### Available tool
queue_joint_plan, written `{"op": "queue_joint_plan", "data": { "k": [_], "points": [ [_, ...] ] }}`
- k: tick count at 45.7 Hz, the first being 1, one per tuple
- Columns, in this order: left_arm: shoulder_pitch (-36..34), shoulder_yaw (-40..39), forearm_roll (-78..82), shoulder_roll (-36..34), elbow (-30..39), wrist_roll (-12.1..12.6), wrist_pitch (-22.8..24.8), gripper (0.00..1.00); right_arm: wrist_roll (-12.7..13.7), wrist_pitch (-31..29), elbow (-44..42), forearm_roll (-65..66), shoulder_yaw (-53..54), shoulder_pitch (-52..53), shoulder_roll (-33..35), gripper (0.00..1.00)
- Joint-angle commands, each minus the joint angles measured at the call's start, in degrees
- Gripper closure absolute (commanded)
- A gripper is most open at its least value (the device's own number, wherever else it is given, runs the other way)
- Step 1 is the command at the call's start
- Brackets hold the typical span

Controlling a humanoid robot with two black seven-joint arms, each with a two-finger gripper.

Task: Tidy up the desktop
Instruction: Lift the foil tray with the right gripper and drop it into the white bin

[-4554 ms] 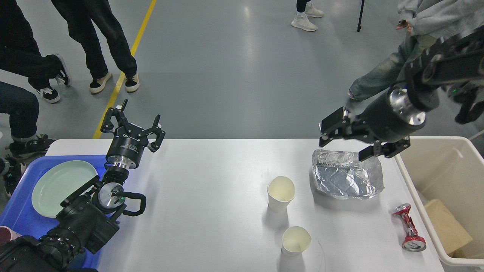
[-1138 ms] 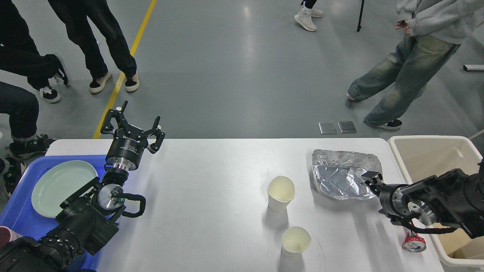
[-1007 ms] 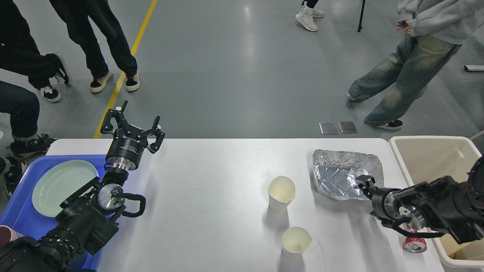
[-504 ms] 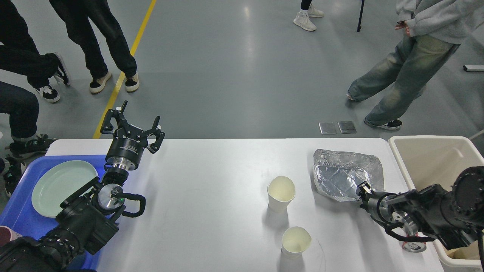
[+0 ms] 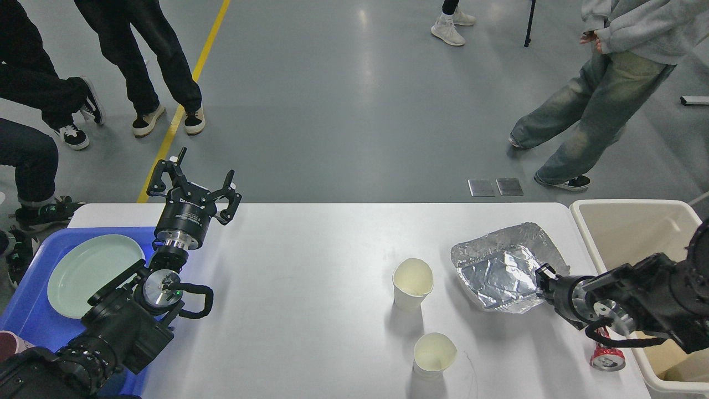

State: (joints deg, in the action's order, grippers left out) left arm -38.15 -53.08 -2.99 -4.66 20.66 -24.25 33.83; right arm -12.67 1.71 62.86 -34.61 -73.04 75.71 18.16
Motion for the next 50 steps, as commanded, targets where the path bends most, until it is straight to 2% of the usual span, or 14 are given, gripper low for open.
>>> {"op": "queue_joint_plan", "data": {
  "k": [1,6,13,18,23,30,36,43,50],
  "points": [
    [0.0,0.0,0.0,0.0,-0.01,0.0,0.0,0.03,-0.33,-0.47,8.58,11.91,-6.31,11.02,3.27,1.0],
    [0.0,0.0,0.0,0.0,-0.01,0.0,0.0,0.03,-0.33,-4.68,13.95,21.5,-9.04,22.53,7.05,1.0],
    [0.0,0.0,0.0,0.0,-0.01,0.0,0.0,0.03,-0.51,-21.63,16.41,31.09,-9.23,39.84,10.84,1.0],
    [0.0,0.0,0.0,0.0,-0.01,0.0,0.0,0.03,-0.51,-30.87,18.08,35.92,-8.17,49.87,10.23,1.0],
    [0.01,0.0,0.0,0.0,-0.01,0.0,0.0,0.03,-0.51,-35.45,23.7,39.88,-7.64,58.48,6.98,1.0],
    [0.01,0.0,0.0,0.0,-0.01,0.0,0.0,0.03,-0.16,-35.81,33.1,40.77,-6.94,66.23,1.09,1.0],
    [0.0,0.0,0.0,0.0,-0.01,0.0,0.0,0.03,0.19,-34.58,33.82,40.77,-6.49,66.59,1.17,1.0],
    [0.0,0.0,0.0,0.0,-0.01,0.0,0.0,0.03,0.37,-27.82,24.61,40.59,-12.55,55.8,6.0,1.0],
    [0.0,0.0,0.0,0.0,-0.01,0.0,0.0,0.03,0.37,-18.77,9.14,39.54,-13.44,35.06,12.68,1.0]
  ]
}}
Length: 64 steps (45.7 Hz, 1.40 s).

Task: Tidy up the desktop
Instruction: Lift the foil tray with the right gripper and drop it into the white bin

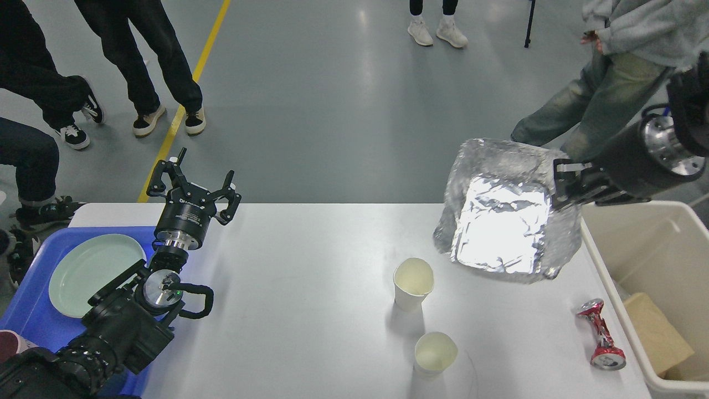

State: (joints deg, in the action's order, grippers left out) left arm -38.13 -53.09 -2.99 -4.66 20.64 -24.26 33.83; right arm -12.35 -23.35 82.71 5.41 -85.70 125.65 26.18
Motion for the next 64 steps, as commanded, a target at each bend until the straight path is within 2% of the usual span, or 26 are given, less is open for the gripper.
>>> {"op": "queue_joint_plan", "data": {
  "k": [1,7,10,11,12,15,20,27,28,29,30,31,32,50,59,64],
  "points": [
    [-0.01,0.0,0.0,0.0,0.01,0.0,0.0,0.03,0.04,7.17,-13.25,-0.66,-0.52,-18.3,5.54,1.0],
    [-0.01,0.0,0.0,0.0,-0.07,0.0,-0.08,0.03,0.04,12.18,-31.17,-5.83,1.32,-38.77,9.23,1.0],
    [-0.01,0.0,0.0,0.0,0.01,0.0,-0.08,0.03,0.04,14.46,-43.03,-11.1,3.07,-49.23,10.11,1.0],
    [-0.01,0.0,0.0,0.0,0.01,0.0,-0.08,0.03,0.04,14.99,-47.6,-13.03,3.95,-52.84,10.38,1.0],
    [-0.01,0.0,0.0,0.0,0.01,0.0,-0.08,0.03,0.04,15.26,-58.87,-18.27,6.48,-61.92,10.47,1.0],
    [-0.01,0.0,0.0,0.0,0.01,0.0,-0.08,0.03,0.39,15.35,-71.51,-23.41,9.58,-73.22,10.03,1.0],
    [-0.01,0.0,0.0,0.0,0.01,0.0,-0.08,0.03,2.06,16.14,-83.58,-27.73,13.97,-87.05,7.93,1.0],
    [-0.01,0.0,0.0,0.0,0.01,0.0,-0.17,0.03,3.73,20.45,-83.85,-27.64,20.04,-90.66,4.32,1.0],
    [-0.01,0.0,0.0,0.0,0.01,0.0,-0.09,0.03,3.91,20.62,-83.85,-27.64,20.39,-91.19,4.14,0.61],
    [-0.01,0.0,0.0,0.0,0.01,0.0,-0.17,0.03,4.0,20.62,-83.94,-27.64,20.74,-91.63,4.05,0.01],
    [-0.01,0.0,0.0,0.0,0.01,0.0,-0.17,0.03,4.08,20.62,-83.85,-27.55,20.92,-91.89,4.05,0.0],
    [-0.01,0.0,0.0,0.0,0.01,0.0,-0.17,0.03,4.08,20.62,-83.85,-27.55,21.01,-91.98,3.96,0.07],
    [-0.01,0.0,0.0,0.0,-0.07,0.0,-0.17,0.03,4.08,20.62,-83.85,-27.47,21.01,-91.98,3.96,0.0],
    [-0.01,0.0,0.0,0.0,0.01,0.0,-0.17,0.03,3.91,19.05,-84.03,-27.38,21.01,-89.36,4.05,0.0],
    [-0.01,0.0,0.0,0.0,0.01,0.0,-0.09,0.03,2.68,6.75,-84.38,-27.03,20.31,-75.91,4.93,0.0],
    [-0.01,0.0,0.0,0.0,0.01,0.0,-0.17,0.03,0.66,-2.56,-84.38,-24.84,20.31,-69.5,6.6,0.0]
  ]
}}
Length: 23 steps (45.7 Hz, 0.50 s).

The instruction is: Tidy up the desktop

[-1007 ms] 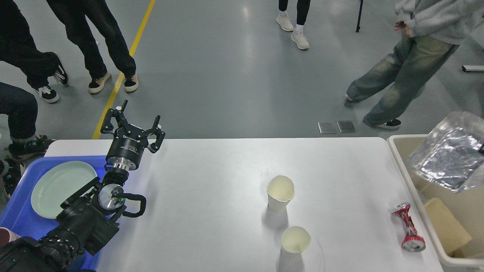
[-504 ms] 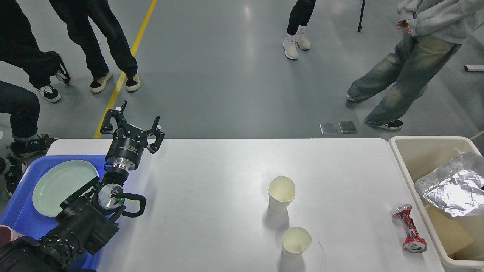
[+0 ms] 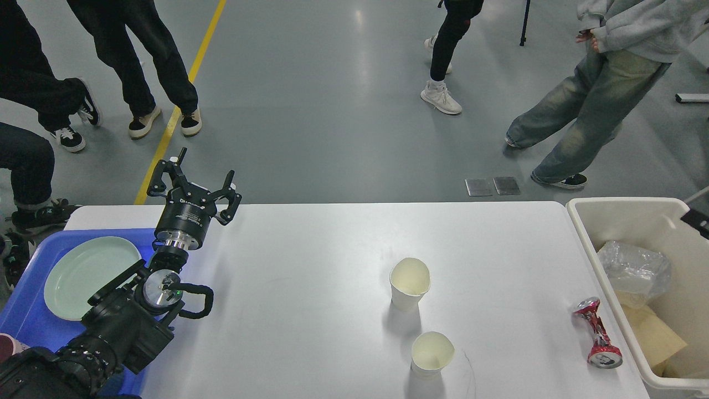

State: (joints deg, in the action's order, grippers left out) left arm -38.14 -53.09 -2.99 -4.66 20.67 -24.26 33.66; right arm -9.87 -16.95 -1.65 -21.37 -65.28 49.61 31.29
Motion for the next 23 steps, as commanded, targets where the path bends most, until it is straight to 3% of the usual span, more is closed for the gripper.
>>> {"op": "queue_joint_plan", "data": {
  "k": [1,6,14,23],
  "points": [
    [-0.01,0.0,0.0,0.0,-0.01,0.0,0.09,0.03,-2.52,-10.98,0.15,2.65,-0.2,8.38,1.49,0.0],
    [-0.01,0.0,0.0,0.0,-0.01,0.0,0.0,0.03,-3.67,-18.81,1.64,5.29,-0.12,16.82,0.53,0.0],
    [-0.01,0.0,0.0,0.0,-0.01,0.0,0.0,0.03,-3.75,-19.87,9.62,15.65,-0.82,28.15,-3.17,0.0],
    [0.08,0.0,0.0,0.0,-0.01,0.0,0.17,0.03,-2.96,-19.35,53.81,27.43,-0.73,55.39,-1.33,0.0]
  ]
}}
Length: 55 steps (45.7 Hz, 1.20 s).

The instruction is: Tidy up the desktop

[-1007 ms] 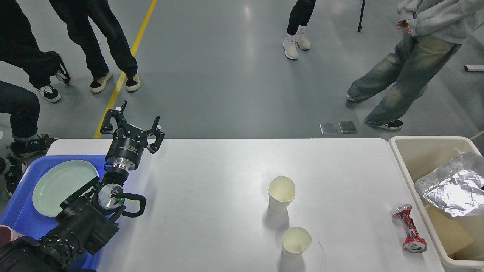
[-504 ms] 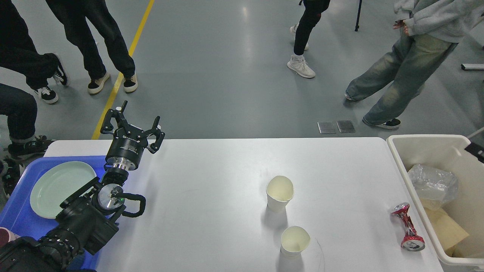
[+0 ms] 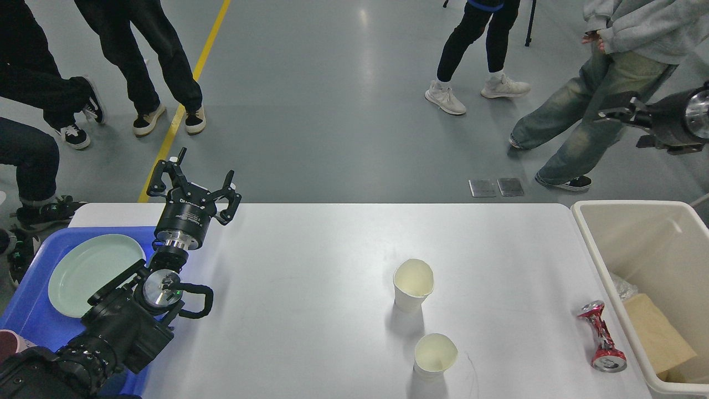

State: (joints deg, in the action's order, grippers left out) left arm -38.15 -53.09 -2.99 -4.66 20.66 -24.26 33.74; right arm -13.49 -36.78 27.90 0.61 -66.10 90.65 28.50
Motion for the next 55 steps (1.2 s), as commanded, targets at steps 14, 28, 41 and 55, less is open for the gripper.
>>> {"op": "queue_joint_plan", "data": {
  "k": [14,28,41,55],
  "points": [
    [0.01,0.0,0.01,0.0,0.0,0.0,0.1,0.03,1.89,5.23,62.7,7.92,-2.8,29.84,1.39,0.0],
    [0.01,0.0,0.01,0.0,0.0,0.0,0.1,0.03,2.15,14.27,63.33,6.69,-4.21,22.75,0.33,0.0],
    [0.01,0.0,0.01,0.0,0.0,0.0,0.01,0.03,2.06,30.45,57.18,-4.2,3.95,5.16,-2.92,0.0],
    [0.01,0.0,0.01,0.0,0.0,0.0,0.1,0.03,2.06,30.72,44.35,-10.8,9.06,-4.95,-13.29,0.0]
  ]
}}
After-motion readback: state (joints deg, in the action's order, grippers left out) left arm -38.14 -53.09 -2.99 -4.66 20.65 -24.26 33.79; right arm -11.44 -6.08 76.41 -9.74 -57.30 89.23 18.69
